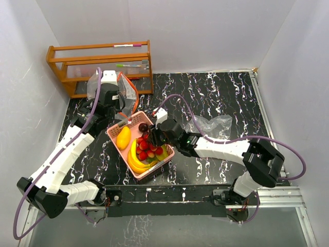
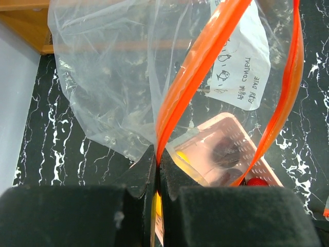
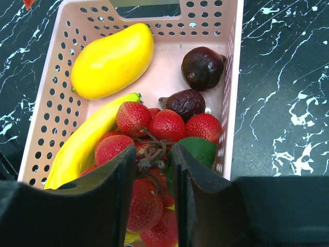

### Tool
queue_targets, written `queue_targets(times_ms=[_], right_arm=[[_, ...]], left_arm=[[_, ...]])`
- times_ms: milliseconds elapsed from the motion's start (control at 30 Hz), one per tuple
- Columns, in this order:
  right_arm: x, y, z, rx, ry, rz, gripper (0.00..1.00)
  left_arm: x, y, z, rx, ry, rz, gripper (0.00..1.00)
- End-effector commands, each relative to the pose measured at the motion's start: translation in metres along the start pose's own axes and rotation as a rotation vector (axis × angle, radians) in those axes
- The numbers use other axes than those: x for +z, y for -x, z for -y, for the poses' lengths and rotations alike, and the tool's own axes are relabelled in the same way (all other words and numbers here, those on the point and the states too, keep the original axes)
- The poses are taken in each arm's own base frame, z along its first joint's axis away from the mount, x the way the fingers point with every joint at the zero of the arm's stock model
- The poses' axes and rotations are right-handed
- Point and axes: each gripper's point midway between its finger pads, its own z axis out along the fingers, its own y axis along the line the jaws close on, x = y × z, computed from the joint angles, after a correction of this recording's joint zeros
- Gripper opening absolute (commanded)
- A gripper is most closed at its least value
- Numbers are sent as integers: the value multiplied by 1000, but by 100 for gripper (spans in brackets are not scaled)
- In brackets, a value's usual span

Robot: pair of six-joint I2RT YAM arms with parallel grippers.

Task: Place the food in the zip-top bag and seal the zipper
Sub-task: Pick up the fake fruit from the bin.

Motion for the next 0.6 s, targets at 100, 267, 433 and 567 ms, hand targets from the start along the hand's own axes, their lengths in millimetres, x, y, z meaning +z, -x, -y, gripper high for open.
queue_targets(times_ms=[100,267,433,567], right_arm=[[8,21,-15,11,39,44,33],[2,33,-12,14,12,73,9],[-26,60,-12,24,14,163,8],[-61,93,-21,27,59,249,8]], left_arm=[[-9,7,1,-22,-34,28,0],[-16,17,-2,-29,-38,51,0],[-25,24,-3,-40,-61,68,0],[-29,26,2,-48,-96,63,0]])
